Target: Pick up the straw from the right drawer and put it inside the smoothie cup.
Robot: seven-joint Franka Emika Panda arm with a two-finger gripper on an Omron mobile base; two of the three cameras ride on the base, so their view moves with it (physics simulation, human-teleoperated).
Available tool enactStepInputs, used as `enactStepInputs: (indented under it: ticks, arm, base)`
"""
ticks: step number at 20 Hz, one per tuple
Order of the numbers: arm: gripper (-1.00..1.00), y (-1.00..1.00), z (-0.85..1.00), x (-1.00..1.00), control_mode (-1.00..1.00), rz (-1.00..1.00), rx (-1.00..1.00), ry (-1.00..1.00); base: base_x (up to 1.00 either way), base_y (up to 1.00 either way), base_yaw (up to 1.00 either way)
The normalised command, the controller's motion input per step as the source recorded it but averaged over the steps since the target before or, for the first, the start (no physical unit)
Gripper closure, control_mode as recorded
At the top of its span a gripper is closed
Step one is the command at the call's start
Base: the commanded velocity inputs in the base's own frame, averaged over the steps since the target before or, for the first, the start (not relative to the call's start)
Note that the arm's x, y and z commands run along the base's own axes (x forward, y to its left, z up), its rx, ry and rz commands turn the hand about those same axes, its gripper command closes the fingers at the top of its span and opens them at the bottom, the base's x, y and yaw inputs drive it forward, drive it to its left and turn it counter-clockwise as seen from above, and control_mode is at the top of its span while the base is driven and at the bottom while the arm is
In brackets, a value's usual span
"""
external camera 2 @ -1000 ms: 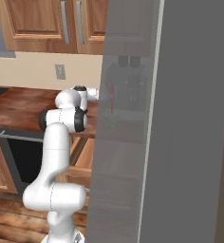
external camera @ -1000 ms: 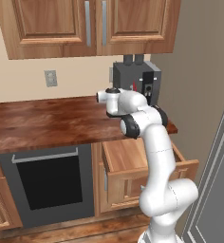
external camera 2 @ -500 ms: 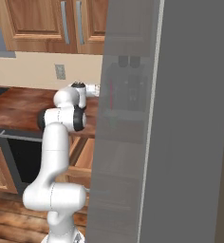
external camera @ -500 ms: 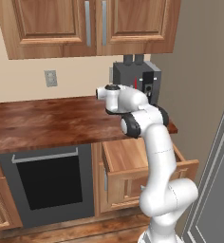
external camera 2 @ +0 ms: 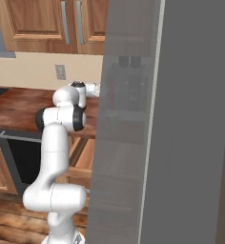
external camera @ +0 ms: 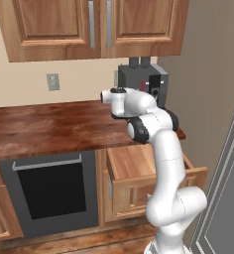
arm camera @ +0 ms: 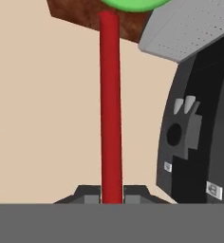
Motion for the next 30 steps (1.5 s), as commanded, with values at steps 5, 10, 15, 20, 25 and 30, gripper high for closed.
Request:
enactStepInputs:
  ticks: [5,10,15,20,25,30]
  arm:
    - [1.0,-0.12,-0.17,0.0,-1.0,0.0,0.0,-0.07]
    - [1.0,-0.03,-0.25,0.0,-1.0,0.0,0.0,-0.03]
    - [1.0,0.0,-0.24,0.0,-1.0,0.0,0.0,0.0]
    - [1.0,0.0,-0.25,0.0,-1.0,0.0,0.0,-0.02]
    - [1.0,0.0,-0.2,0.0,-1.0,0.0,0.0,-0.06]
    - [1.0,0.0,-0.12,0.01,-1.0,0.0,0.0,-0.12]
  base:
    - [0.0,0.0,0.0]
    - [0.0,0.0,0.0]
    - [0.0,0.0,0.0]
    - [0.0,0.0,0.0]
    - [0.0,0.0,0.0]
    - [0.0,0.0,0.0]
